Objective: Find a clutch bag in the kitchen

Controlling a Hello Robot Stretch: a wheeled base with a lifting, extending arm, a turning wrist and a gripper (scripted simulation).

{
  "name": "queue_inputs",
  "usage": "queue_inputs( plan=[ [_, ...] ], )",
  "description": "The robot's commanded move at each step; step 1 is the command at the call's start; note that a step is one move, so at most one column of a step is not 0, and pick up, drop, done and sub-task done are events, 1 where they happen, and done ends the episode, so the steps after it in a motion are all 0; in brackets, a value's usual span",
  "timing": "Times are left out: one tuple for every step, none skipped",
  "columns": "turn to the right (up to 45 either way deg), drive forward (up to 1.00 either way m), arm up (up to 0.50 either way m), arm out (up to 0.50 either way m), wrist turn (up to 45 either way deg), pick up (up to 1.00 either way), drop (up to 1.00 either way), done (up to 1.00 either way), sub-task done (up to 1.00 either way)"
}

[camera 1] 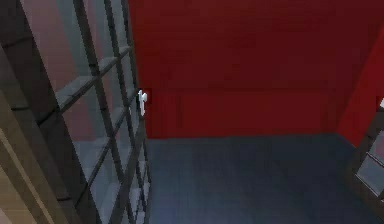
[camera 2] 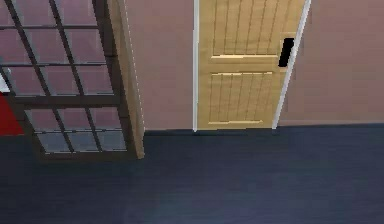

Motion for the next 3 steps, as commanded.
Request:
queue_inputs(
  plan=[
    [-3.0,0.00,0.00,0.00,0.0,0.00,0.00,0.00,0.00],
    [0.0,1.00,0.00,0.00,0.0,0.00,0.00,0.00,0.00],
    [0.0,0.10,0.00,0.00,0.0,0.00,0.00,0.00,0.00]
  ],
)
